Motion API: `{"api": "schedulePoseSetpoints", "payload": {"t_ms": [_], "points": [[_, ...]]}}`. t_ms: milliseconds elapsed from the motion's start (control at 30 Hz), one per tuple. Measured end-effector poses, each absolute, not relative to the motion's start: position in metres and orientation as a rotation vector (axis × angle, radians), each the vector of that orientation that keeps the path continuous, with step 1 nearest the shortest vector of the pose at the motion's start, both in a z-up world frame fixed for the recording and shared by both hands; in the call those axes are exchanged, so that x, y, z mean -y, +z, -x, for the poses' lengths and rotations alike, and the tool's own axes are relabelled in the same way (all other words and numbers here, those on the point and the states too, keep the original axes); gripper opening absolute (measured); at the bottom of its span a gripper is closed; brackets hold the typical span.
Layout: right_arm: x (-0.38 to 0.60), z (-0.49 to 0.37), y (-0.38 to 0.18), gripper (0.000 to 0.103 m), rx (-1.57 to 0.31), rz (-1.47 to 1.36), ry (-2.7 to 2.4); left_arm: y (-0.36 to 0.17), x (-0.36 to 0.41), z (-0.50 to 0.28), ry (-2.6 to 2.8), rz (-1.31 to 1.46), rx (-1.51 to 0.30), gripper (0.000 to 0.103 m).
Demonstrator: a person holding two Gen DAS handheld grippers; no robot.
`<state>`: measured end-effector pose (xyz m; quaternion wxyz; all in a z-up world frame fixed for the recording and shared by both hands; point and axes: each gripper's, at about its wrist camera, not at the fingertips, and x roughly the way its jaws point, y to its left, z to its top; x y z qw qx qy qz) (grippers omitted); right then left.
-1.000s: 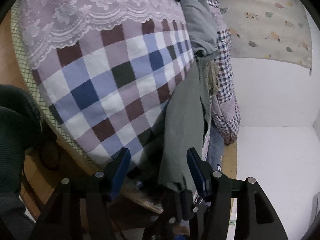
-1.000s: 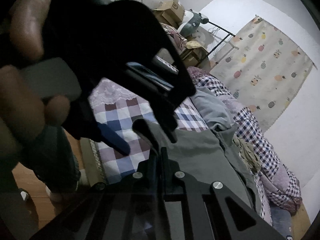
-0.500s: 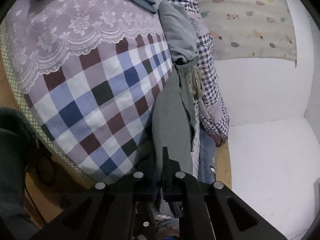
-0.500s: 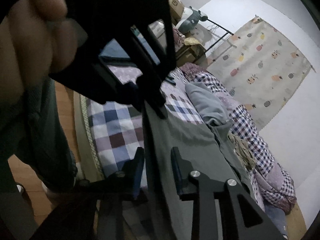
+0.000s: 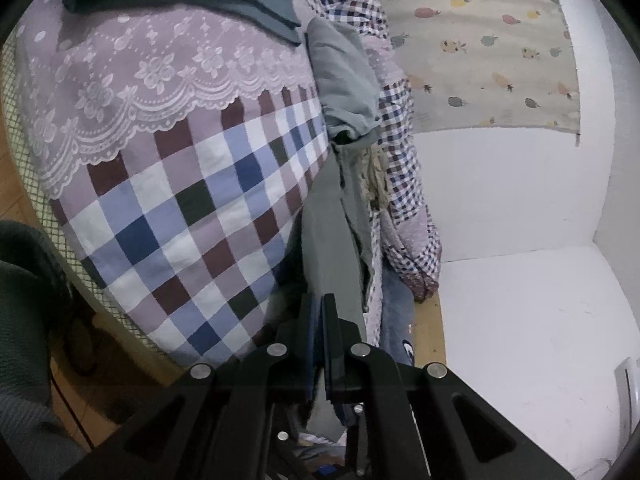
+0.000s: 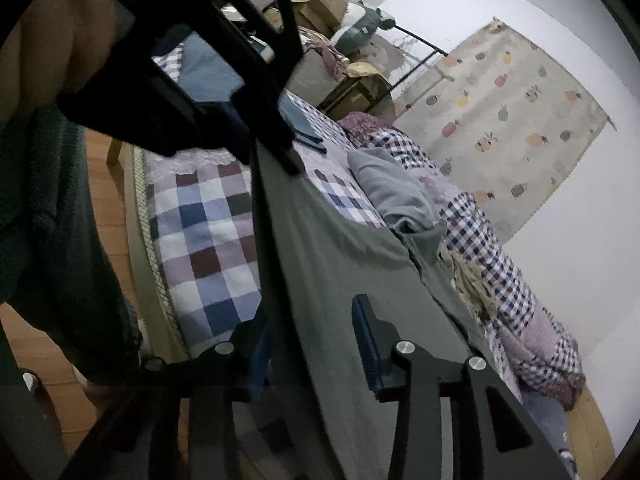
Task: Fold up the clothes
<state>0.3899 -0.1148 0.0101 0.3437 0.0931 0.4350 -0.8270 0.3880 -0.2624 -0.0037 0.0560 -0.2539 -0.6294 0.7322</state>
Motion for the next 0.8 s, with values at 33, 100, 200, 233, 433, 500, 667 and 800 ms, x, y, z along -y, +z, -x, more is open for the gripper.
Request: {"api": "schedulePoseSetpoints", "payload": {"t_ms": [33,100,200,233,433,500,667,800], "points": [[0.112,-0.388,0.009,0.045,-1.125,-0.250,-2.155,-0.001,0.262,-0.388,2.228,0.761,1.899,0.001],[0.107,-0.384,0.007,0.046,-1.128,-0.261,-2.169,0.004,0.260,-0.387,2.241,0.746,1.870,0.001],[0.096,-0.379,0.004,0.049,-1.153,-0.267,-2.187,0.014,0.256,-0.384,2.251,0.736,1.822,0.001],[0.092,-0.377,0.003,0.050,-1.156,-0.273,-2.198,0.016,0.255,-0.384,2.251,0.734,1.814,0.001],[0.065,-0.363,-0.001,0.051,-1.180,-0.320,-2.273,0.027,0.251,-0.380,2.209,0.711,1.825,0.001],[0.054,-0.357,-0.003,0.051,-1.200,-0.333,-2.302,0.030,0.251,-0.378,2.185,0.693,1.842,0.000],[0.023,-0.343,-0.008,0.051,-1.261,-0.392,-2.361,0.048,0.254,-0.372,2.155,0.643,1.850,0.000],[-0.008,-0.332,-0.008,0.051,-1.312,-0.436,-2.415,0.062,0.255,-0.365,2.143,0.615,1.832,0.000]]}}
